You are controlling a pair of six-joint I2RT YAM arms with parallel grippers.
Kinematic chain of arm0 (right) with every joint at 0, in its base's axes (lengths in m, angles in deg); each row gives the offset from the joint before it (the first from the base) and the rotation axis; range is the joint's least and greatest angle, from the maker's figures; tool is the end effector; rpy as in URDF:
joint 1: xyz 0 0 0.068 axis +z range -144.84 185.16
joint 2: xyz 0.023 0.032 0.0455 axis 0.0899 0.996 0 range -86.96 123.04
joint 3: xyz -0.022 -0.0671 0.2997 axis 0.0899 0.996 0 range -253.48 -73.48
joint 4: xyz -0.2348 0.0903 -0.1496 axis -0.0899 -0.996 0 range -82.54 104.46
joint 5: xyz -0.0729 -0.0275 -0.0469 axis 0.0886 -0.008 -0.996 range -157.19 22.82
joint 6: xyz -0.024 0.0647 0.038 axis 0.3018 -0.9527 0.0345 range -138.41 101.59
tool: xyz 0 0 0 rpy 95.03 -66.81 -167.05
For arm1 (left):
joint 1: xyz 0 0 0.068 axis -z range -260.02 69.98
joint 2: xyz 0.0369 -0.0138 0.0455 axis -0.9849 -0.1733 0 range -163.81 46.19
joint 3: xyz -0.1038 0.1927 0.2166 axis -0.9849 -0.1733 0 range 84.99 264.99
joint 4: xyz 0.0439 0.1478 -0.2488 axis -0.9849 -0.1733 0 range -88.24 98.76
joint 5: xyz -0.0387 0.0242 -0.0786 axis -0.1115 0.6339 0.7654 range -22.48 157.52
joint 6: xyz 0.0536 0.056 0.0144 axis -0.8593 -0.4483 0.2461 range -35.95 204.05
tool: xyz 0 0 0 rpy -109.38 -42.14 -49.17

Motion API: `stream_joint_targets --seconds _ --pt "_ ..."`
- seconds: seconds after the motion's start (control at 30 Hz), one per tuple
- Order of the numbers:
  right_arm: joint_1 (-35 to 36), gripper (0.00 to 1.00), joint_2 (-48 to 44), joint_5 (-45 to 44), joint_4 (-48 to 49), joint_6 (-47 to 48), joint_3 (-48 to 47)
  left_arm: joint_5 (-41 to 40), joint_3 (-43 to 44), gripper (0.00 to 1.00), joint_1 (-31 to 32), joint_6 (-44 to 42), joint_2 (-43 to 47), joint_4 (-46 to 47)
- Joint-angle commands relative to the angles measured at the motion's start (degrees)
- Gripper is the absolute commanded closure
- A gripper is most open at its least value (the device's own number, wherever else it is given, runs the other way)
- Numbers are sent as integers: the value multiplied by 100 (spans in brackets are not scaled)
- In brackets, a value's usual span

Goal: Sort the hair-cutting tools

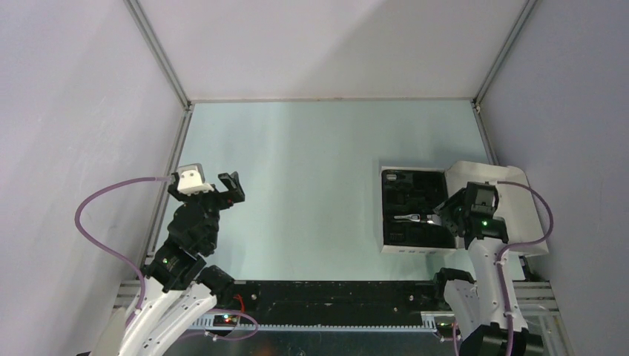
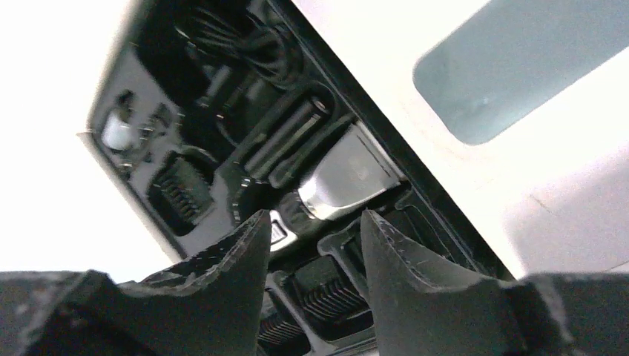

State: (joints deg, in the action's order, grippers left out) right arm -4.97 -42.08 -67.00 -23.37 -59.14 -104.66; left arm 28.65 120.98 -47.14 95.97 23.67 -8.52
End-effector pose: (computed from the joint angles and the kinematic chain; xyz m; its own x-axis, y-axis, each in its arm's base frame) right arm 0.1771 -0.0314 0.2068 -0.4705 0.7469 -0.4698 0.6347 0.6563 0.4079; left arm 0.1285 -0.0325 0.3431 -0.0333 -0.1701 -0.9849 -0.1125 0.9798 -0.1654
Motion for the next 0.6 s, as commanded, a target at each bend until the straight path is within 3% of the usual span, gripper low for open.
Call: stream_joint_targets --seconds 0.0,0.17,0.3,0.4,0.47,0.57 --pt "-103 44 -370 -243 -255 430 -637 -153 -27 0 36 -76 -52 156" --pt "-129 29 -309 -744 -500 814 -997 -150 -17 0 43 -44 -67 144" --pt "-137 25 174 -1135 -377 1120 -1182 -50 -28 0 43 -41 -87 144" --pt "-99 25 671 -843 -50 1315 -1436 60 -30 0 43 -29 -121 154" --pt "116 25 1033 -589 240 1473 -1632 146 -36 0 43 -16 -153 165" --pt "1218 24 1541 -645 751 1649 -1872 203 -33 0 43 -26 -205 189"
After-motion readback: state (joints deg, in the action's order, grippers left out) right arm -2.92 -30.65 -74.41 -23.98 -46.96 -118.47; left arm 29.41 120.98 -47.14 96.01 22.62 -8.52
